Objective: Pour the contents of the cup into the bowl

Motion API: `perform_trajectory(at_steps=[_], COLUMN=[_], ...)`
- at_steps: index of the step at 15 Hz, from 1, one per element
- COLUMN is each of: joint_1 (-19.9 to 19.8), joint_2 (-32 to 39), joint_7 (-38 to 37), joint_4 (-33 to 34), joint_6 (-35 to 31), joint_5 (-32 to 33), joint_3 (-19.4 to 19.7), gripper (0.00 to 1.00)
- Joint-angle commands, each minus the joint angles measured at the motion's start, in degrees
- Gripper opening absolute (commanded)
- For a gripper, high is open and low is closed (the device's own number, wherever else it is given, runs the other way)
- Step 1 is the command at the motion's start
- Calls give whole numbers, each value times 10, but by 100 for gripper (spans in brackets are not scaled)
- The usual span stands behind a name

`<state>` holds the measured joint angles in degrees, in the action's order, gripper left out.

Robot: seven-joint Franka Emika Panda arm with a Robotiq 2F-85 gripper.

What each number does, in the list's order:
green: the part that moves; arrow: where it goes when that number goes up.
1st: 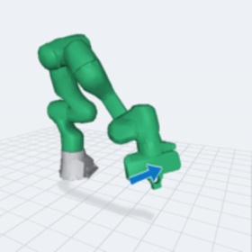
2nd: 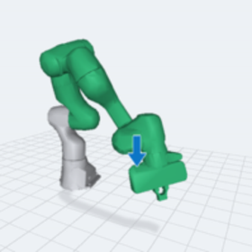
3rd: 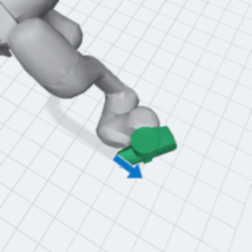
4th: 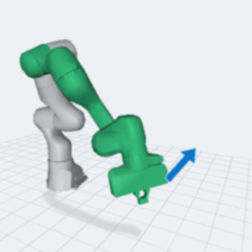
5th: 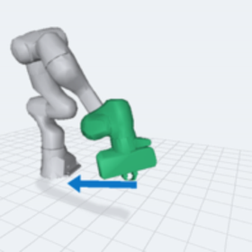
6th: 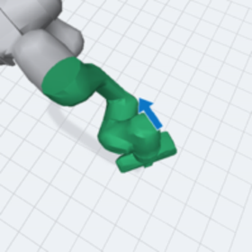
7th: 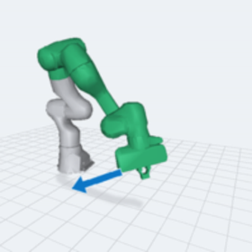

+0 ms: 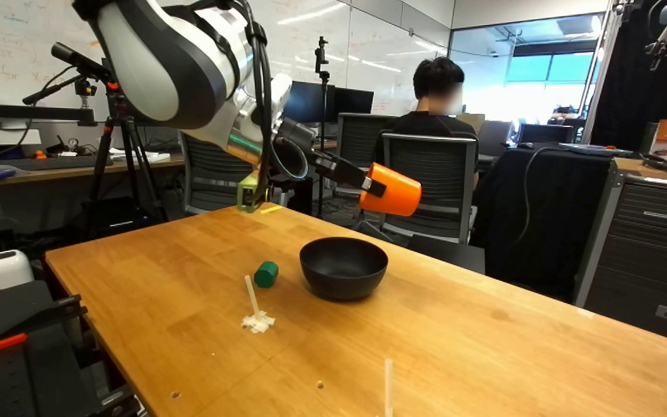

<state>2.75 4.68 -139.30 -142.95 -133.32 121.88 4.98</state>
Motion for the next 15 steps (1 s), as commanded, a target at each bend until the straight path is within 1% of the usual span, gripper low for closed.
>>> perform_trajectory(at_steps=[1, 4, 8, 15], joint_1=[-15, -15, -14, -11], joint_2=[-20, -21, -20, -21], joint_7=[19, 14, 0, 14], joint_4=[-16, -18, -18, -21], joint_6=[36, 64, 81, 129], joint_5=[-1, 7, 28, 64], joint_3=[-24, -30, -37, -47], gripper=[4, 2, 2, 2])
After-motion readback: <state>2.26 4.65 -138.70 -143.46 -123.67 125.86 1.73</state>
